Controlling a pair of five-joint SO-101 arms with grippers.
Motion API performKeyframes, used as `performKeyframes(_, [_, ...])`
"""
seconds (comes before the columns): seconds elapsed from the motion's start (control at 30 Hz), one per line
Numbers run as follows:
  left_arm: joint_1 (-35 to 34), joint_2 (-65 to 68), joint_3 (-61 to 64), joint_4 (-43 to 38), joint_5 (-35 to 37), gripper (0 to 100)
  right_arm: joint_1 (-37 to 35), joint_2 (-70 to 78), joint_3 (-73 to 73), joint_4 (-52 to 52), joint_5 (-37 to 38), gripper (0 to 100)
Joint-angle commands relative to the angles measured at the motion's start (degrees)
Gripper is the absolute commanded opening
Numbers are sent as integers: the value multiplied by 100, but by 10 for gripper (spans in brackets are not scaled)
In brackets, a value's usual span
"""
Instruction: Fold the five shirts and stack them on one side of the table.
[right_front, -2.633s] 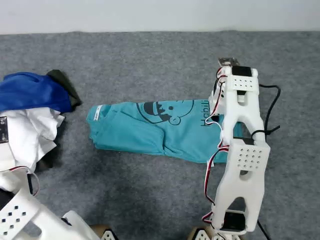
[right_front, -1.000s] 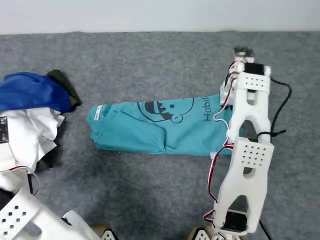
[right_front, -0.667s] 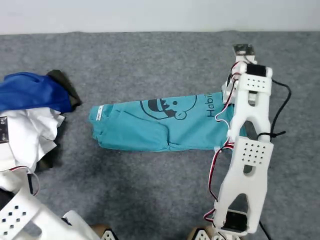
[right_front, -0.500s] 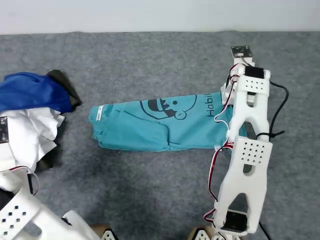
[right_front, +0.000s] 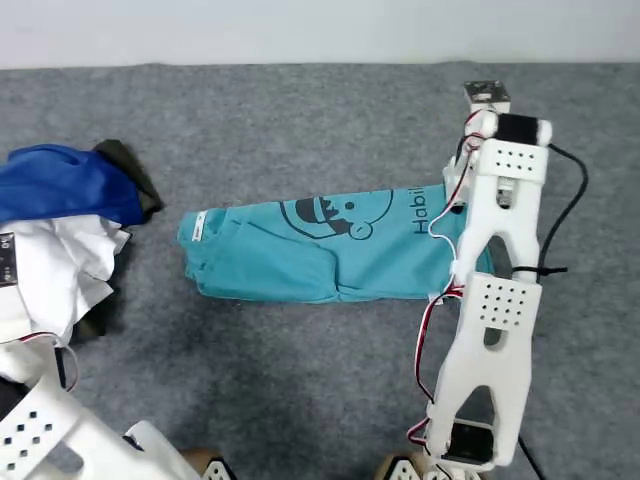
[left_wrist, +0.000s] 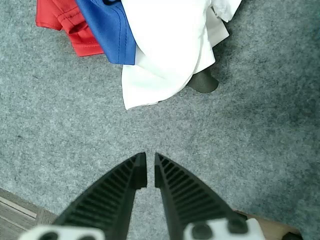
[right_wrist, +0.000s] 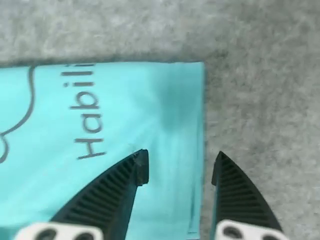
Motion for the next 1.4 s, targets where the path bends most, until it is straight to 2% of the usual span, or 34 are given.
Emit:
performKeyframes(0.0, [35, -35, -13, -53, -53, 36, -31, -75, -35, 233, -255, 218])
performKeyframes(0.17, [35, -62, -13, -35, -53, 36, -57, 57, 413, 180, -299, 218])
performKeyframes(0.47, [35, -70, -13, -26, -53, 36, 66, 760, 343, 66, -273, 211])
performKeyframes(0.53, [35, -70, -13, -26, -53, 36, 66, 760, 237, 119, -264, 160])
performKeyframes(0.63, [35, -70, -13, -26, -44, 36, 75, 743, 62, 145, -264, 17])
performKeyframes(0.73, [35, -70, -13, -18, -44, 36, 189, 716, -185, 207, -246, 11])
performKeyframes(0.87, [35, -70, -13, -18, -35, 36, 470, 716, -615, 251, 229, 9])
performKeyframes(1.17, [35, -70, -13, -18, -35, 36, 1622, 690, -774, 233, 1609, 9])
performKeyframes(1.37, [35, -70, -13, -18, -35, 36, 1596, 110, -712, 251, 1952, 9])
